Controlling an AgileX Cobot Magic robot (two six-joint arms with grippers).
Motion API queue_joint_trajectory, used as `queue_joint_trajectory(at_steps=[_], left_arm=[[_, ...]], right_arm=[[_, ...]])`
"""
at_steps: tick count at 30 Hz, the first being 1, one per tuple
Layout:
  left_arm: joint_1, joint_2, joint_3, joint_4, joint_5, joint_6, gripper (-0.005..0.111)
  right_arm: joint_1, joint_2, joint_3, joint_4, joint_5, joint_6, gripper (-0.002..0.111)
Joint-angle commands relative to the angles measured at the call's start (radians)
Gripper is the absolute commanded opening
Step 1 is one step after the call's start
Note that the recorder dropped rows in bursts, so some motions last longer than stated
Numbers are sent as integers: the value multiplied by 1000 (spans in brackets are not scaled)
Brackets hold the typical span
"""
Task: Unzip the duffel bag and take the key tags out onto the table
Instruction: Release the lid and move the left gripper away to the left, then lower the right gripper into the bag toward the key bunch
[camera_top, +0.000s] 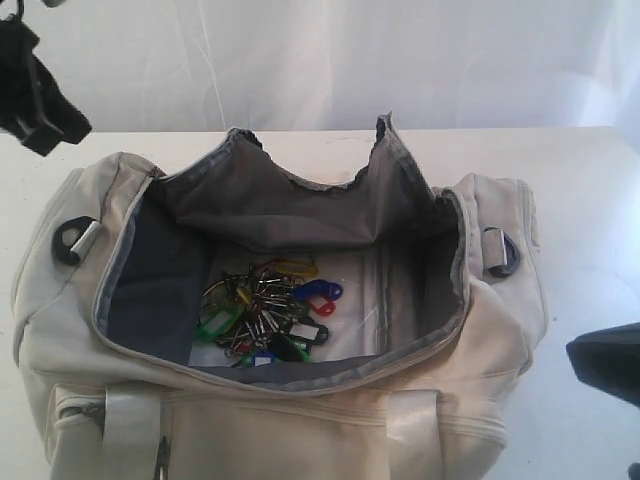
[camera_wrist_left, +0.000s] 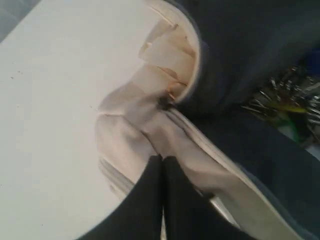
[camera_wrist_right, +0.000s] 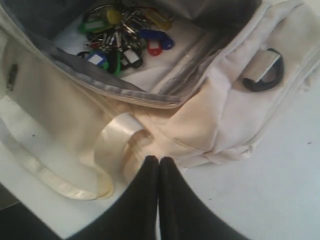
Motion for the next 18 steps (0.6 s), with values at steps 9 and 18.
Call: queue_joint_trajectory(at_steps=[9,18], left_arm=[[6,-564,356,-148,82,-55,0],[1,-839,731,-169,57,-55,0]], right_arm=[[-1,123,-167,227,-10,-68,0],[-38,645,-513,154,7,-292,0]])
